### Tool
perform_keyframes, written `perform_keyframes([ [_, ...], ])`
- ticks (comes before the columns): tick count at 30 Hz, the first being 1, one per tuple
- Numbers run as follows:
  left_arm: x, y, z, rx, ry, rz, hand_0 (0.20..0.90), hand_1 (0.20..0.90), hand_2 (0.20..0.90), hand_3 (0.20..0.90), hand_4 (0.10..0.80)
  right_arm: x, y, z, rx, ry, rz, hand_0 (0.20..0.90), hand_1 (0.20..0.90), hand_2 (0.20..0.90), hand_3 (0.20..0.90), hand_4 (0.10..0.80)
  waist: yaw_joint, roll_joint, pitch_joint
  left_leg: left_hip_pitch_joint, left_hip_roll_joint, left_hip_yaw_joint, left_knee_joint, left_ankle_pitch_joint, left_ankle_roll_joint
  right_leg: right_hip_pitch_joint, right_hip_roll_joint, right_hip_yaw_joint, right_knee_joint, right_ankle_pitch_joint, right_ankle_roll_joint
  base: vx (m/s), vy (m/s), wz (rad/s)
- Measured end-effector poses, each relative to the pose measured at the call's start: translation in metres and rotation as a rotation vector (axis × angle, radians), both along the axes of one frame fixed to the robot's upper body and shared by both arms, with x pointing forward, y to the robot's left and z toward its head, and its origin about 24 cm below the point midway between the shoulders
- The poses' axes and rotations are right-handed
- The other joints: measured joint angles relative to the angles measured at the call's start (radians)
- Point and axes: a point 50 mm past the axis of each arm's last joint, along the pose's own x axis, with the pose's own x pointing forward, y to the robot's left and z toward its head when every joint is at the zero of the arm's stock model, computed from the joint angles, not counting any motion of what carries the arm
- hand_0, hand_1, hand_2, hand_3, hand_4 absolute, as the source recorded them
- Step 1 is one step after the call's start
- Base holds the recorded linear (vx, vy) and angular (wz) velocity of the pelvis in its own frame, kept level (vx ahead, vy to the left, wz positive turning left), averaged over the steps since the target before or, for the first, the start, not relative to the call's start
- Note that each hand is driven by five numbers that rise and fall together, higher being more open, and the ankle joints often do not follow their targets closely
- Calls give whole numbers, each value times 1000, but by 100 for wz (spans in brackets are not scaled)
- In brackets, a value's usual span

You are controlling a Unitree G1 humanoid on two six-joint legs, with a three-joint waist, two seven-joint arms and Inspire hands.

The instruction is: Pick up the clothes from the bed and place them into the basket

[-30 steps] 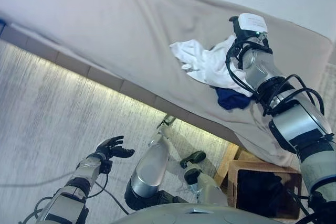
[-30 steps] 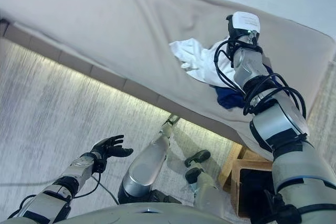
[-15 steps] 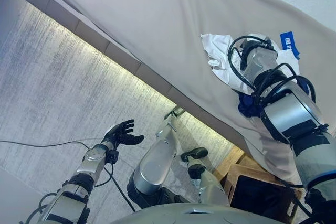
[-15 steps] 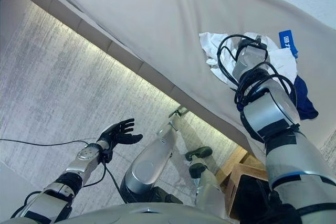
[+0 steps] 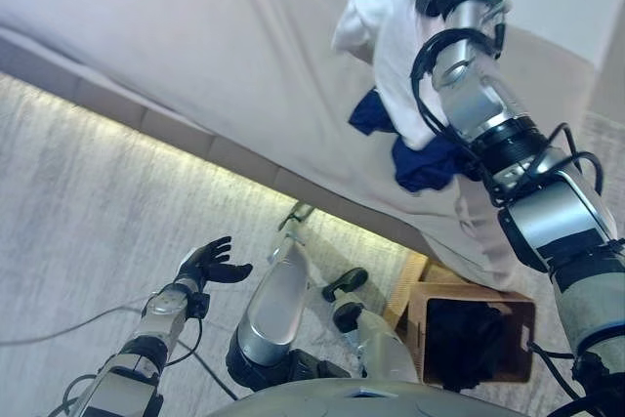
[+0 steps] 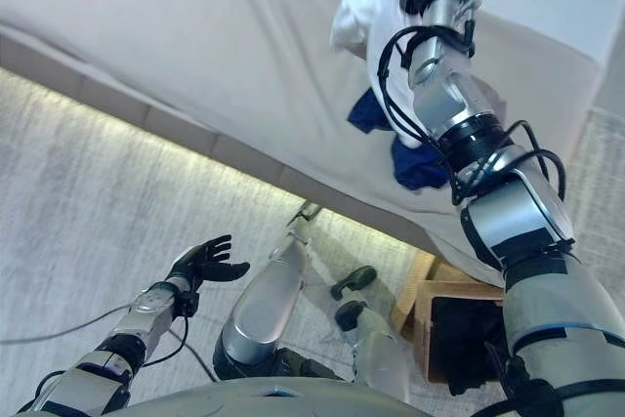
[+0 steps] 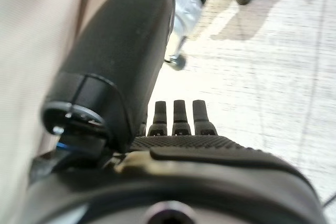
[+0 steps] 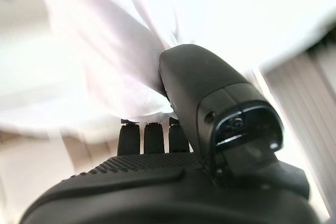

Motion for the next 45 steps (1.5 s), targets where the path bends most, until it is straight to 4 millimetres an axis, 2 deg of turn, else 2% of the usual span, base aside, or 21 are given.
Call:
perform_keyframes([
  [3, -21, 5, -10, 12, 61, 8, 900, 900, 900, 900, 800, -37, -21, 29, -36, -222, -38, 300, 300, 300, 200, 100, -51, -6, -4, 72, 0, 51, 2, -14, 14, 62, 3, 45, -28, 26, -4, 118, 27, -43],
  [5, -35, 10, -15, 25, 110, 17, 900, 900, 900, 900, 800, -52, -35, 40, -40, -298, -75, 300, 300, 300, 200, 100, -87, -21, -28, 91, -3, 74, 2, -20, 18, 78, 1, 63, -43, 33, -3, 106, -5, -36],
  [6, -42, 13, -17, 37, 137, 16, 900, 900, 900, 900, 800, -55, -41, 40, -24, -323, -105, 300, 300, 300, 200, 100, -114, -38, -62, 86, 1, 89, 3, -27, 19, 66, 2, 75, -52, 40, -4, 133, -24, -40],
  [9, -47, 9, -23, 42, 187, 5, 900, 900, 900, 900, 800, -69, -59, 43, -39, -354, -158, 300, 300, 300, 200, 100, -157, -39, -104, 122, 4, 118, -8, -28, 18, 89, 3, 108, -68, 49, -11, 91, -61, -28],
  [11, -50, 6, -26, 52, 210, -13, 900, 900, 900, 900, 800, -72, -67, 37, -35, -345, -181, 300, 300, 300, 200, 100, -187, -37, -151, 147, 5, 132, -23, -28, 18, 109, 4, 114, -89, 53, -11, 32, -49, -24],
  [15, -62, -1, -35, 44, 272, -22, 900, 900, 900, 900, 800, -66, -78, 6, -51, -240, -206, 300, 300, 300, 200, 100, -248, -22, -253, 219, 12, 171, -80, -30, 16, 147, 6, 145, -117, 53, -12, 19, -62, -27],
  [17, -69, -3, -38, 45, 302, -29, 900, 900, 900, 900, 800, -64, -82, -8, -38, -189, -198, 300, 300, 300, 200, 100, -263, -14, -279, 253, 19, 199, -105, -30, 16, 153, 9, 170, -117, 53, -12, -3, -82, -38],
  [19, -81, -5, -43, 51, 357, -40, 900, 900, 900, 900, 800, -65, -95, -32, 8, -112, -205, 300, 300, 300, 200, 100, -297, 0, -324, 270, 24, 220, -124, -30, 16, 150, 11, 193, -120, 53, -12, -14, -62, -36],
  [23, -106, -13, -54, 32, 450, -45, 900, 900, 900, 900, 800, -68, -116, -69, 117, 19, -226, 300, 300, 300, 200, 100, -369, 51, -364, 331, 28, 276, -174, -23, 26, 151, 11, 253, -116, 53, -12, -26, -97, -44],
  [27, -124, -12, -58, 35, 514, -51, 900, 900, 900, 900, 800, -66, -125, -117, 288, 166, -207, 300, 300, 300, 200, 100, -422, 72, -382, 388, 42, 339, -212, -23, 26, 153, 24, 317, -112, 54, -12, 9, -131, -53],
  [29, -124, -10, -58, 44, 526, -60, 900, 900, 900, 900, 800, -67, -130, -147, 331, 272, -227, 300, 300, 300, 200, 100, -457, 75, -384, 403, 52, 362, -216, -24, 26, 152, 34, 339, -112, 56, -14, 37, -163, -34],
  [32, -120, -8, -56, 56, 527, -94, 900, 900, 900, 900, 800, -75, -142, -191, 351, 465, -262, 300, 300, 300, 200, 100, -484, 79, -387, 425, 67, 395, -217, -25, 27, 151, 47, 366, -100, 56, -14, 7, -148, -30],
  [34, -113, -10, -55, 66, 515, -131, 900, 900, 900, 900, 800, -78, -147, -212, 375, 546, -282, 300, 300, 300, 200, 100, -506, 89, -389, 428, 76, 418, -218, -26, 27, 132, 55, 383, -87, 56, -14, -85, -119, -30],
  [36, -106, -14, -55, 66, 508, -162, 900, 900, 900, 900, 800, -80, -152, -224, 384, 601, -305, 300, 300, 300, 200, 100, -524, 105, -388, 422, 78, 422, -218, -27, 27, 117, 57, 388, -74, 56, -14, -124, -88, -17],
  [38, -89, -21, -52, 70, 469, -218, 900, 900, 900, 900, 800, -83, -160, -232, 386, 640, -346, 300, 300, 300, 200, 100, -538, 133, -380, 406, 83, 438, -217, -26, 26, 82, 57, 394, -53, 56, -13, -229, -56, -12],
  [40, -69, -31, -47, 59, 407, -262, 900, 900, 900, 900, 800, -79, -165, -232, 383, 647, -372, 300, 300, 300, 200, 100, -538, 167, -364, 369, 86, 450, -216, -13, 24, 16, 53, 405, -15, 55, -13, -292, -47, -28],
  [44, -14, -63, -29, 20, 227, -344, 900, 900, 900, 900, 800, -60, -181, -199, 335, 589, -432, 300, 300, 300, 200, 100, -539, 256, -252, 251, 71, 476, -158, -2, 32, -152, 21, 409, 103, 43, -7, -328, -78, -23],
  [45, -1, -67, -22, 15, 173, -349, 900, 900, 900, 900, 800, -52, -181, -192, 335, 572, -447, 300, 300, 300, 200, 100, -538, 261, -219, 209, 65, 490, -120, -12, 31, -215, 4, 407, 161, 27, -17, -146, -123, -24],
])
